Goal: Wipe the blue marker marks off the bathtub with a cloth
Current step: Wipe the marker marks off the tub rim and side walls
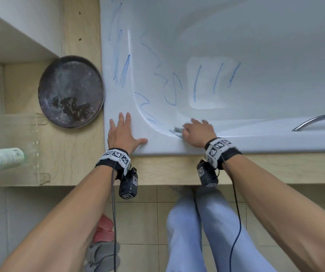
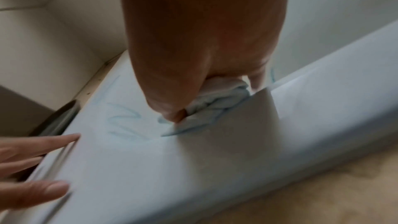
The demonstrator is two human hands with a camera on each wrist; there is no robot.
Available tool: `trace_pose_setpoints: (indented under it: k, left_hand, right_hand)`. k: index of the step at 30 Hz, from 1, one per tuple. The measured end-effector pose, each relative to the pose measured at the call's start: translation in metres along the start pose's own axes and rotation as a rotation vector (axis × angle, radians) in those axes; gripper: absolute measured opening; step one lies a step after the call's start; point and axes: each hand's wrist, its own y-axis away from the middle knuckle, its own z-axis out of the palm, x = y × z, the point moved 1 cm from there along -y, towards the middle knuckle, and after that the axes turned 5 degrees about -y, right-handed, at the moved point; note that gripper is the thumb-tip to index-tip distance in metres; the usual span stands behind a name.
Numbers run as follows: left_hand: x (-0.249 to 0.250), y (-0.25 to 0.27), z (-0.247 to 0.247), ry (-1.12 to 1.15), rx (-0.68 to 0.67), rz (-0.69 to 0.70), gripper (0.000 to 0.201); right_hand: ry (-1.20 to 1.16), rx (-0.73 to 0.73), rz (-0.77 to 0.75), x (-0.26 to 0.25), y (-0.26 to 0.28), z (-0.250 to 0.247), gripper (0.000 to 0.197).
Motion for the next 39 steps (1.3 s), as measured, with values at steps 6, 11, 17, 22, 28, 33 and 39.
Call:
trace_pose_setpoints:
  k: [6,11,17,22,28,33,39]
  left_hand:
    - [-0.001,-0.014,0.005,0.013,0.004,0.022,0.128]
    - [0.004,-0.02,0.004,0.026,-0.022,-0.001,0.132]
    - [0.003,-0.017,0.002,0.05,-0.031,0.007,0.131]
    - [0.006,-0.016,-0.004,0.041,-0.054,-0.014,0.132]
    - [0.006,-0.021,-0.002,0.071,-0.061,-0.011,0.136]
    - [0.003,-0.024,0.002,0.076,-0.055,0.014,0.138]
    - [0.0,-0.024,0.001,0.066,-0.057,0.047,0.137]
  right_hand:
    - [0.049,-0.173,0.064,0.004,-0.022,-0.017,0.04]
    - [-0.08,-0.215,-0.016,-0.056,-0.048,-0.012,0.04]
    - [-0.107,-0.132,-0.051,-0.065,-0.036,-0.006,0.038]
    - [-0.13,-0.126,-0.076,-0.033,-0.018,-0.006,0.038]
    - [-0.257,-0.084,-0.068,-0.063,-0.048,0.004,0.043]
    - [-0.459,-0.002,0.054,-0.083,-0.072,0.014,0.049]
    - [-0.402,0.139,-0.02,-0.089,-0.041,0.023,0.045]
